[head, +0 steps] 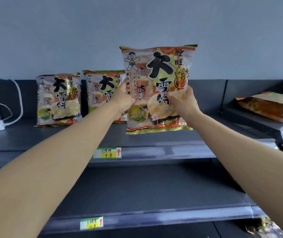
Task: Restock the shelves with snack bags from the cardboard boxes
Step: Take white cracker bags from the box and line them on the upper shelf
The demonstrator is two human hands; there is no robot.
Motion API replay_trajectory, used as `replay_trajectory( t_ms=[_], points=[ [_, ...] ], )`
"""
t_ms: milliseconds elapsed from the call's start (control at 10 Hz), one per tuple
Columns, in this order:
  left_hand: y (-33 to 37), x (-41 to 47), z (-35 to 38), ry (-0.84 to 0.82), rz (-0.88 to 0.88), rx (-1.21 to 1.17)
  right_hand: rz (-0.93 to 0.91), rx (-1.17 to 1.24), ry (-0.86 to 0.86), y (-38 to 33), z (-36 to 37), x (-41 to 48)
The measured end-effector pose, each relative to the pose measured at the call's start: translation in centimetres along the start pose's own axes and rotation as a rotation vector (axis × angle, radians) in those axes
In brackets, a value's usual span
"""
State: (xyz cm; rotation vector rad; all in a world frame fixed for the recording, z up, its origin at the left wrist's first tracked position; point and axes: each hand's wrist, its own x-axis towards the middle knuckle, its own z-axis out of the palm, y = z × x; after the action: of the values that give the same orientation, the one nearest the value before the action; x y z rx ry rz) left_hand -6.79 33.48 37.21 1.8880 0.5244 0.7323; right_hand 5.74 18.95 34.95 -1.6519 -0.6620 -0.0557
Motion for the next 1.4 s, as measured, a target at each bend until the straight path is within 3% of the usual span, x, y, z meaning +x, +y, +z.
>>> replay_trajectory(
  t_ms=[200,300,600,800,900,1200,1400],
  points=[
    [-1.0,5.9,2.3,0.239,-0.048,0.231,-0.029,-0.088,-0.125,2.0,1.1,6.5],
    [-2.0,9.0,3.5,0.280,-0.084,0.276,0.004,-0.123,-0.189,3.5,1.7,9.7],
    [-7.6,15.4,6.0,0.224,-0.230,0.426,0.028,-0.398,-0.278,10.4,4.7,15.7],
    [-7.8,18.4,6.2,0.266,-0.179,0.351,0.072,-0.397,-0.321,10.2,5.6,18.0],
    [-7.8,19.3,6.2,0.284,-0.122,0.339,0.048,-0.227,-0.191,11.6,5.9,18.9],
    [-9.2,20.7,6.5,0.287,-0.134,0.266,0.093,-0.244,-0.256,11.9,5.9,19.1],
    [-9.0,20.7,6.3,0.261,-0.147,0.199,0.082,-0.249,-0.202,11.5,5.7,18.8]
  ],
)
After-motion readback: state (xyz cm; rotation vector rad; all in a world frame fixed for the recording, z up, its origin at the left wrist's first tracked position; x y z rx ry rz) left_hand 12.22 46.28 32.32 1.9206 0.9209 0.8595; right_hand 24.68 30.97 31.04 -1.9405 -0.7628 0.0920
